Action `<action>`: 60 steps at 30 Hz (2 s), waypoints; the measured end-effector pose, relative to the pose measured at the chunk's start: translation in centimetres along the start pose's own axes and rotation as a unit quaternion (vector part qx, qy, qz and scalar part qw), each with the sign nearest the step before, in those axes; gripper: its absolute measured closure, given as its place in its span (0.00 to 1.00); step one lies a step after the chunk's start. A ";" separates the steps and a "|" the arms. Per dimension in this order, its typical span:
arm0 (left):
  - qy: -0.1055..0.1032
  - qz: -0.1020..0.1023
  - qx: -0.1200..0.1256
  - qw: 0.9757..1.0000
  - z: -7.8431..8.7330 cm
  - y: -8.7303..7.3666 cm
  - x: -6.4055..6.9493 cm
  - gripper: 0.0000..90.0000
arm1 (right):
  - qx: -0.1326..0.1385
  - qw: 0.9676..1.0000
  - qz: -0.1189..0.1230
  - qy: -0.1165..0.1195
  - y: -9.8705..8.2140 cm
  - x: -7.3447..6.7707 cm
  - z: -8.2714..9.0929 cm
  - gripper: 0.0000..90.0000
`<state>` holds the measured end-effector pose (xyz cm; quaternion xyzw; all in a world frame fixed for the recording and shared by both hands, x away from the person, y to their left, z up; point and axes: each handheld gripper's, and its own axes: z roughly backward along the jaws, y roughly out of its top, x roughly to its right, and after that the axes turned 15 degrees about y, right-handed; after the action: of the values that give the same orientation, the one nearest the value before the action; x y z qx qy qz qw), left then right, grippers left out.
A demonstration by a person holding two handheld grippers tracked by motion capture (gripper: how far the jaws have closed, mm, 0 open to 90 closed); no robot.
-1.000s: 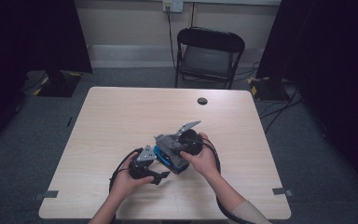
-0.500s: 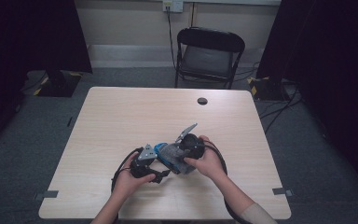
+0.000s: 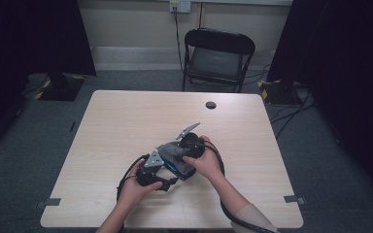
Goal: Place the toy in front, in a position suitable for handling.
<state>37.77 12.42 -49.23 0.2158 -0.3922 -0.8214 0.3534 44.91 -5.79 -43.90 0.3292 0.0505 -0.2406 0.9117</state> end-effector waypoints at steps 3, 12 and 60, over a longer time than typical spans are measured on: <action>0.008 0.011 0.002 1.000 0.0 -0.3 -0.4 0.13 | 0.001 1.000 0.004 -0.003 0.6 -0.1 -0.4 0.70; 0.013 0.004 0.000 1.000 -0.1 -0.4 -0.3 0.13 | 0.043 0.999 0.006 -0.011 -1.1 -0.5 0.8 0.55; 0.010 -0.008 0.005 1.000 -0.5 -0.1 0.3 0.10 | 0.029 0.999 0.016 -0.021 -2.0 -1.0 3.5 0.72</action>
<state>37.83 12.03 -49.64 0.2288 -0.3907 -0.8201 0.3499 42.84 -8.86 -42.05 0.3508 0.0194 -0.2340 0.9065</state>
